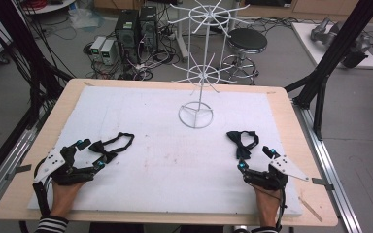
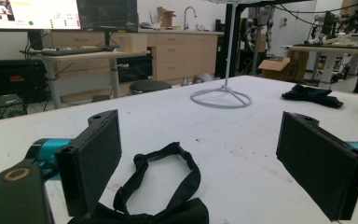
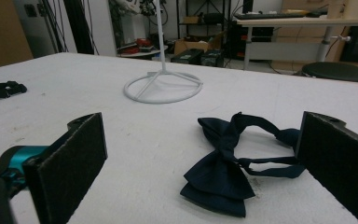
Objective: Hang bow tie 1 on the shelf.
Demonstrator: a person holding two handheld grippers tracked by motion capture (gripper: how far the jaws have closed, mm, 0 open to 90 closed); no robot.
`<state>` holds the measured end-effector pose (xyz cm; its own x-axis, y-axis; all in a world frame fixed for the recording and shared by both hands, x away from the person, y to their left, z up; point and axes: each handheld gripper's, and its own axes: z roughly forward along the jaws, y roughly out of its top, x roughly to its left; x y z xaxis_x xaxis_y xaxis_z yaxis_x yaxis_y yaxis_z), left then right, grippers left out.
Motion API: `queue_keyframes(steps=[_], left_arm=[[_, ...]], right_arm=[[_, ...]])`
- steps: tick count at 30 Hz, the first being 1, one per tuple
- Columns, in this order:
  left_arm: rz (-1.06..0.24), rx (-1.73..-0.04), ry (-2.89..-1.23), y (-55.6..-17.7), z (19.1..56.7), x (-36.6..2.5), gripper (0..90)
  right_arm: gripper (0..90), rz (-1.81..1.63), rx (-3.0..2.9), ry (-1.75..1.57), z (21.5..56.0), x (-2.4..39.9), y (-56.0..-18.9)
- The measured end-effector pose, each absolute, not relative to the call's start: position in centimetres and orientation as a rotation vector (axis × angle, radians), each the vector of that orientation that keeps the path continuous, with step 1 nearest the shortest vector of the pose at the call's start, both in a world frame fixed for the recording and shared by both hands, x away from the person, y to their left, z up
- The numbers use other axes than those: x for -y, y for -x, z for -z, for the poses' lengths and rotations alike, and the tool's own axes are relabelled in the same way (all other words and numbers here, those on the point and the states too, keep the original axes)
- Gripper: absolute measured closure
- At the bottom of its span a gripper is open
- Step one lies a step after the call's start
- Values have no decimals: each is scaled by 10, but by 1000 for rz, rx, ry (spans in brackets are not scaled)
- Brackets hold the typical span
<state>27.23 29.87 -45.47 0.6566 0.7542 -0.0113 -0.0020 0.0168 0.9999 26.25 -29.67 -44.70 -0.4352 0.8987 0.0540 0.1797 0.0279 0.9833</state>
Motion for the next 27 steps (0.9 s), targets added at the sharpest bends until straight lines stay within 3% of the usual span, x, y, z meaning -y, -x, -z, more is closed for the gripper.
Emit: queue_keyframes(steps=[27], left_arm=[[-661, -668, -1448, -272, 455, -299, 143]], right_arm=[[11, -1313, -1949, -1173, 385, 300, -297]])
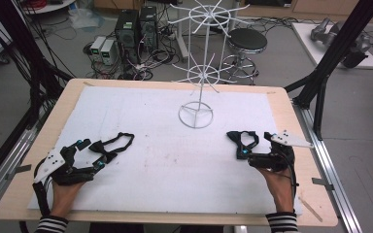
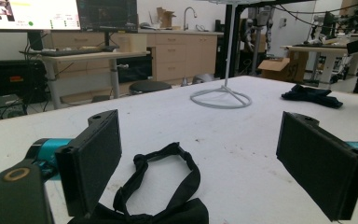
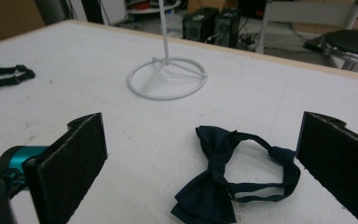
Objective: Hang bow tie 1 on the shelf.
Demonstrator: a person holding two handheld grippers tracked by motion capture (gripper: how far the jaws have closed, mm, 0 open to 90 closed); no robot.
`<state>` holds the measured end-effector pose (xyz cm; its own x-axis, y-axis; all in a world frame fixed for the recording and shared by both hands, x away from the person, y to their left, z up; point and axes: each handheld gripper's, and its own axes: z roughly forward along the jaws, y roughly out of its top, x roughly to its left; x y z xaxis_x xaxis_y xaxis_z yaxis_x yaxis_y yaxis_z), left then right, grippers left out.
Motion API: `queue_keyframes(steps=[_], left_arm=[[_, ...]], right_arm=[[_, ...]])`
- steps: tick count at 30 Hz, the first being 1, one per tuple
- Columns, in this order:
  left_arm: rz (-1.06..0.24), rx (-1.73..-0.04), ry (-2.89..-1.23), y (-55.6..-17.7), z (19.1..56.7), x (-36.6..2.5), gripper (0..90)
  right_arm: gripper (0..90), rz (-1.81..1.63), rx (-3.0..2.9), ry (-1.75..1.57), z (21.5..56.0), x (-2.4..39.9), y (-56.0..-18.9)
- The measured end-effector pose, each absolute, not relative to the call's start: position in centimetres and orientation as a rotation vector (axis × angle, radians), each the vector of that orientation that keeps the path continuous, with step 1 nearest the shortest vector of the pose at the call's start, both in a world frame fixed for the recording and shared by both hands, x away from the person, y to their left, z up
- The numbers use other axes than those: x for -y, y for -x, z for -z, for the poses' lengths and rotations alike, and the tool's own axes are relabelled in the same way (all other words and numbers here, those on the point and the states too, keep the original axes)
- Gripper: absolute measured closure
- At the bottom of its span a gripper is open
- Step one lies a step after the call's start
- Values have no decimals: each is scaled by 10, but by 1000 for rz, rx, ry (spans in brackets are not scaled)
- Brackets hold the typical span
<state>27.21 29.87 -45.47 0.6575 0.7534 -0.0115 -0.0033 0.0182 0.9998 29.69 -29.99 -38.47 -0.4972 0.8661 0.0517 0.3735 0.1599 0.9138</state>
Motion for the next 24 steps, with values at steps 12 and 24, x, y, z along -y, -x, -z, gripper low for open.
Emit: queue_keyframes(steps=[12, 24], left_arm=[[-660, -667, -1450, -272, 455, -299, 143], [-662, -666, -1450, -272, 455, -299, 143]], right_arm=[[11, -1172, -2071, -1158, 370, 299, -319], [44, -1072, -2205, -1190, 357, 295, -341]])
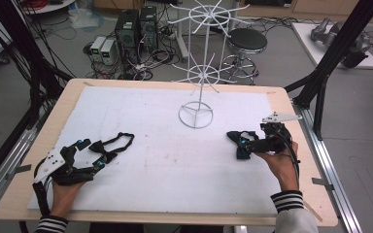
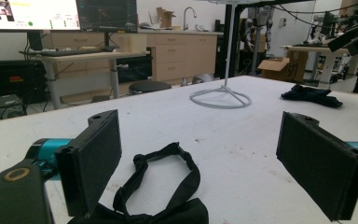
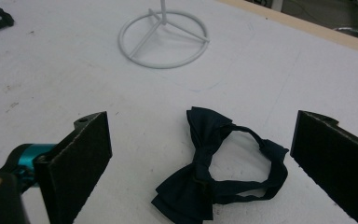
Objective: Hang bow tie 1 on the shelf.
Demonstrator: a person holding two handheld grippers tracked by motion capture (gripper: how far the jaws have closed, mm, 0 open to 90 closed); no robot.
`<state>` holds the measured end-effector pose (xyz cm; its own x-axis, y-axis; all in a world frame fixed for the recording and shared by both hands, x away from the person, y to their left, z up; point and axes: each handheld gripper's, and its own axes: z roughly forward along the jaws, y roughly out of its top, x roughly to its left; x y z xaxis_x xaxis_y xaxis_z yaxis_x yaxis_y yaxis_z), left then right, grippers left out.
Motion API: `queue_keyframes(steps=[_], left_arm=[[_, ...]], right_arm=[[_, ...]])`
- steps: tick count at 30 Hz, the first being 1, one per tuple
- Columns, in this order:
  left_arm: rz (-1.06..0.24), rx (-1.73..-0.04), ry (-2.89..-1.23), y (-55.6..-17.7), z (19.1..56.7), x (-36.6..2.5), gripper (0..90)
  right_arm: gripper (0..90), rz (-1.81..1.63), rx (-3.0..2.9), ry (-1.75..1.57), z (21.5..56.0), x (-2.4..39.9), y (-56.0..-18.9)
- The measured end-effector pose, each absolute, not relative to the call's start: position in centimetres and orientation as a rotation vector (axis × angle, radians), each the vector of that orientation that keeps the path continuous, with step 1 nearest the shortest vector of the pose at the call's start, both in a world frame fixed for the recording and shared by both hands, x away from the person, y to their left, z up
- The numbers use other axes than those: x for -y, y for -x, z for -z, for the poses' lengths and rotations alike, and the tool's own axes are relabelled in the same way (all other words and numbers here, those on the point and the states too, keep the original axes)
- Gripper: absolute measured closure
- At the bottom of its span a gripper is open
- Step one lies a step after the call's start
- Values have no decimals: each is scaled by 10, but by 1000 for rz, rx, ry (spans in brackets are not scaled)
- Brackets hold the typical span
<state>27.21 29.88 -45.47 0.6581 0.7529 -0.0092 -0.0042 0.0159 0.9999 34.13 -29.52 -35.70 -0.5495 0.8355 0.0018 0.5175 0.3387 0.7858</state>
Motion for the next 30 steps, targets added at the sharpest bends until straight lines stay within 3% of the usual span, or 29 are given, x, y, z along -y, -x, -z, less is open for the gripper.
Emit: queue_keyframes(steps=[24, 28, 30], left_arm=[[-661, -667, -1450, -272, 455, -299, 143], [-661, -668, -1451, -272, 455, -299, 143], [-661, -668, -1451, -272, 455, -299, 143]], right_arm=[[71, -809, -2397, -1343, 380, 279, -379], [159, -786, -2413, -1354, 382, 278, -382], [159, -770, -2422, -1359, 384, 277, -384]])
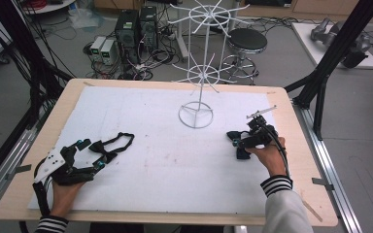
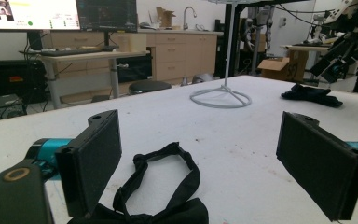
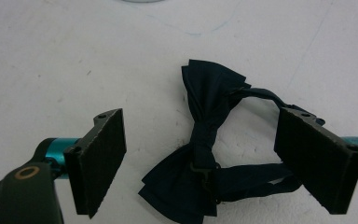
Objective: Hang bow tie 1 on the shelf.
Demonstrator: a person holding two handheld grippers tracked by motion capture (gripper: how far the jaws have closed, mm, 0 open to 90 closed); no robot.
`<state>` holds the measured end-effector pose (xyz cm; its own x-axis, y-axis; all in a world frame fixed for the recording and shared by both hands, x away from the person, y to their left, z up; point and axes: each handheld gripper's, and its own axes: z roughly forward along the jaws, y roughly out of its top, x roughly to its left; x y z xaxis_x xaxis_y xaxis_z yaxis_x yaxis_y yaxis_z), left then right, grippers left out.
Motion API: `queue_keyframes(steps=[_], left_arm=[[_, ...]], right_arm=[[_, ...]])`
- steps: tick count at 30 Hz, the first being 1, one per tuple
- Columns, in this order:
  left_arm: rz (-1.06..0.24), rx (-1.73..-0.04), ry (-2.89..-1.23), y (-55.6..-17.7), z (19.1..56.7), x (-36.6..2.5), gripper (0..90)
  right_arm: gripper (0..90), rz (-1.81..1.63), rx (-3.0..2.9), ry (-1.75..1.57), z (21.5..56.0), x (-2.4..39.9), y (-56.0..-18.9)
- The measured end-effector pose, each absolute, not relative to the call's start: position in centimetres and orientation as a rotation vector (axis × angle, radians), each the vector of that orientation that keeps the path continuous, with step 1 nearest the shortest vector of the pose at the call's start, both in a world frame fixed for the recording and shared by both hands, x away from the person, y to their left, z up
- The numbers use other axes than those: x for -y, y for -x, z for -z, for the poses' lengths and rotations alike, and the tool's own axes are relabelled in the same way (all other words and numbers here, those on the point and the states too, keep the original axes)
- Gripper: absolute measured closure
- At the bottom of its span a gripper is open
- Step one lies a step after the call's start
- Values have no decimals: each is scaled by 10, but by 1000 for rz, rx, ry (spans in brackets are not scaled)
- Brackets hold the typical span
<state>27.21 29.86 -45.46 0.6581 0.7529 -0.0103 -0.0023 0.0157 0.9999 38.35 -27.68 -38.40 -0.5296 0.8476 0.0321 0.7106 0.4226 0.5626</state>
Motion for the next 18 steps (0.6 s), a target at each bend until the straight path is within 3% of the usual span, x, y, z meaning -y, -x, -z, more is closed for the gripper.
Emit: queue_keyframes(steps=[18], left_arm=[[-661, -666, -1450, -272, 455, -299, 143]], right_arm=[[284, -634, -2462, -1414, 398, 270, -393]])
